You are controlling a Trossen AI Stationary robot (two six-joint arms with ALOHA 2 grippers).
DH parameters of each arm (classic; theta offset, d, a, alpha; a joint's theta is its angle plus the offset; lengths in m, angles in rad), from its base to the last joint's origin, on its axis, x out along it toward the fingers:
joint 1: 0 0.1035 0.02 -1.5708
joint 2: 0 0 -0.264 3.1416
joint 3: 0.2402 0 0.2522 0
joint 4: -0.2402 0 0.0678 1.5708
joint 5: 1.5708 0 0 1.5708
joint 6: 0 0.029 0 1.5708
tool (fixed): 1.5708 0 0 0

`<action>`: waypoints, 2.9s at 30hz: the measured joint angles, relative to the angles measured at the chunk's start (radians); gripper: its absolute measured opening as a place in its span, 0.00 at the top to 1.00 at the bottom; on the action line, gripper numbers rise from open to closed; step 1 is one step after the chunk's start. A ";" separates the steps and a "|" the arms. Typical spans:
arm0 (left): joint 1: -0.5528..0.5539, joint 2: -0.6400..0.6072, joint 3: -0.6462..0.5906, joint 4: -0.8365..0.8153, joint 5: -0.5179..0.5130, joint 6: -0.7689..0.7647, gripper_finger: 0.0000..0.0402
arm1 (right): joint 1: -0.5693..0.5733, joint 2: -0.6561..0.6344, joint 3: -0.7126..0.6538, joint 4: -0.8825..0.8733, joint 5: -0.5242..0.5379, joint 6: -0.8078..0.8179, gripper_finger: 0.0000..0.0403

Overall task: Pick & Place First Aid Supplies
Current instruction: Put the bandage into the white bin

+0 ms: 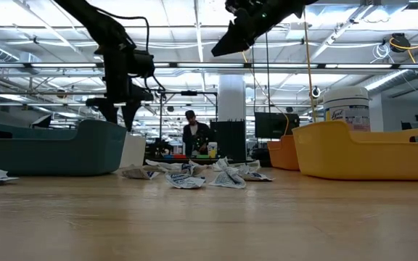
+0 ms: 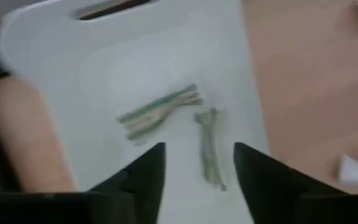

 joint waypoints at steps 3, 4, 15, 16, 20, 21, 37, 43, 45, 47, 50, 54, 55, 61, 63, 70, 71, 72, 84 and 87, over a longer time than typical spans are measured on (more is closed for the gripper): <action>-0.003 -0.014 -0.001 0.036 0.104 0.094 0.42 | 0.000 0.000 0.000 -0.049 0.054 0.022 0.57; -0.005 -0.024 -0.001 0.057 0.142 0.123 0.40 | 0.000 0.000 0.000 -0.072 0.084 0.027 0.57; -0.087 -0.153 -0.001 0.333 0.527 0.297 0.40 | 0.001 0.098 0.000 -0.336 0.186 0.083 0.57; -0.098 -0.165 -0.001 0.360 0.562 0.305 0.41 | 0.001 0.115 0.000 -0.345 0.186 0.098 0.57; -0.129 -0.215 -0.001 0.438 0.659 0.313 0.43 | 0.001 0.184 0.000 -0.362 0.186 0.141 0.57; -0.137 -0.225 -0.001 0.461 0.677 0.313 0.44 | 0.000 0.201 0.000 -0.357 0.186 0.149 0.57; -0.244 -0.317 -0.001 0.612 0.709 0.236 0.40 | -0.033 0.440 0.000 -0.393 0.182 0.205 0.58; -0.259 -0.315 0.000 0.617 0.709 0.236 0.40 | -0.033 0.448 0.000 -0.396 0.174 0.206 0.58; -0.258 -0.317 0.000 0.617 0.709 0.236 0.40 | -0.033 0.449 0.000 -0.394 0.152 0.207 0.58; -0.258 -0.316 0.000 0.617 0.708 0.236 0.40 | -0.033 0.449 0.000 -0.405 0.152 0.213 0.58; -0.258 -0.316 0.000 0.617 0.709 0.237 0.40 | -0.033 0.449 0.000 -0.438 0.154 0.214 0.58; -0.258 -0.316 0.000 0.617 0.709 0.237 0.40 | -0.039 0.449 0.000 -0.437 0.154 0.200 0.58; -0.258 -0.316 0.000 0.617 0.709 0.237 0.40 | -0.039 0.449 0.000 -0.435 0.154 0.189 0.58; -0.258 -0.316 0.000 0.617 0.709 0.237 0.40 | -0.039 0.449 0.000 -0.436 0.153 0.157 0.63; -0.258 -0.316 0.000 0.617 0.709 0.237 0.40 | -0.039 0.449 0.000 -0.437 0.151 0.155 0.70; -0.258 -0.316 0.000 0.617 0.709 0.237 0.40 | -0.040 0.449 -0.035 -0.402 0.053 0.178 0.98; -0.258 -0.316 0.000 0.617 0.708 0.237 0.40 | -0.040 0.449 -0.035 -0.402 0.050 0.187 0.98; -0.258 -0.316 0.000 0.617 0.709 0.237 0.40 | -0.040 0.449 -0.035 -0.401 0.054 0.193 0.99; -0.257 -0.316 0.000 0.617 0.698 0.249 0.40 | -0.044 0.291 -0.036 -0.444 0.167 0.228 1.00; -0.257 -0.316 0.000 0.617 0.698 0.264 0.40 | -0.043 0.252 -0.036 -0.462 0.206 0.197 1.00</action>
